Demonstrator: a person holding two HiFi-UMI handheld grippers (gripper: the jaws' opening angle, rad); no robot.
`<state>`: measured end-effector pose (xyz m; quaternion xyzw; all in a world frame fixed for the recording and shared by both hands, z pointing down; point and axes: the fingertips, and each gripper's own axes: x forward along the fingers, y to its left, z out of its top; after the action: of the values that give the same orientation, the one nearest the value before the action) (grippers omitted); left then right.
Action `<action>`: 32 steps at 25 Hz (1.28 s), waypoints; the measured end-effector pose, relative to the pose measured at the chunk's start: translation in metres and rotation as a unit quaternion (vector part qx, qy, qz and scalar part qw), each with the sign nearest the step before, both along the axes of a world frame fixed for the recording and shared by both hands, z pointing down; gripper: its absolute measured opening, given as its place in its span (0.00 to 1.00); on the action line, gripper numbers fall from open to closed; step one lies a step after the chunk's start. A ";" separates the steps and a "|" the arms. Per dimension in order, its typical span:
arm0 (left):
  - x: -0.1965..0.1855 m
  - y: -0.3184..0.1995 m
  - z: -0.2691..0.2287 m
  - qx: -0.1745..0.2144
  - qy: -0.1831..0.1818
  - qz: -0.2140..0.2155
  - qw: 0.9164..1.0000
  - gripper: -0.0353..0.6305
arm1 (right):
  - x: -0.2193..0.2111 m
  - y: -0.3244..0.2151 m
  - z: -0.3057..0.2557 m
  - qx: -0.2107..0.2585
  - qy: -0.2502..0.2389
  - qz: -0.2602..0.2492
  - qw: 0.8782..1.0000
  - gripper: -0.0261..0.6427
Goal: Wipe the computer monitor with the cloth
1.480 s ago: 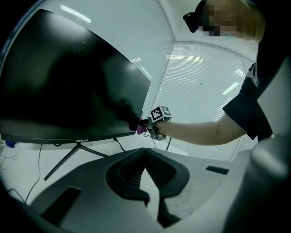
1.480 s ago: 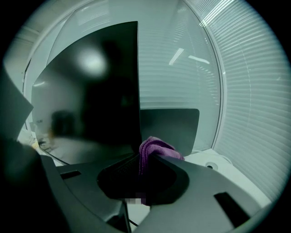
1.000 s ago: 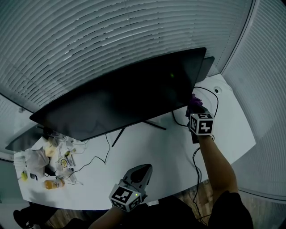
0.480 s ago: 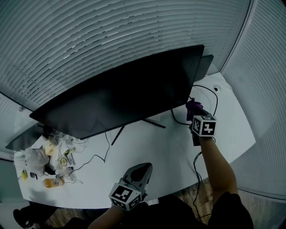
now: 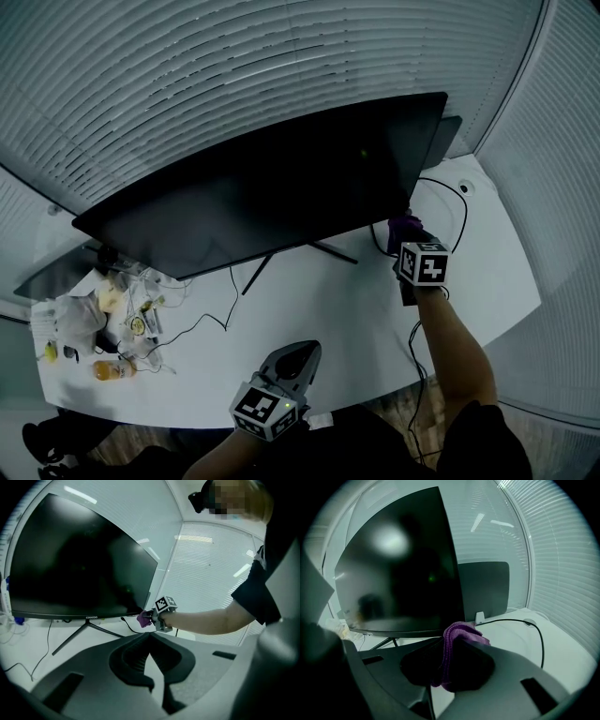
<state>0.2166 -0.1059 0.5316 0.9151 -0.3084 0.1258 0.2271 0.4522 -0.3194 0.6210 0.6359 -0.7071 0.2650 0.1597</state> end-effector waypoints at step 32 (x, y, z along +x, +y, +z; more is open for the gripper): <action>-0.143 0.034 -0.008 0.002 0.019 -0.120 0.993 0.06 | -0.212 -0.001 -0.004 -0.003 0.006 -0.118 0.993 0.15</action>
<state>0.0734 -0.0720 0.5239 0.8743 -0.4115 0.0800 0.2447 0.2400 -0.3205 0.6167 0.5493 -0.7754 0.2423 0.1956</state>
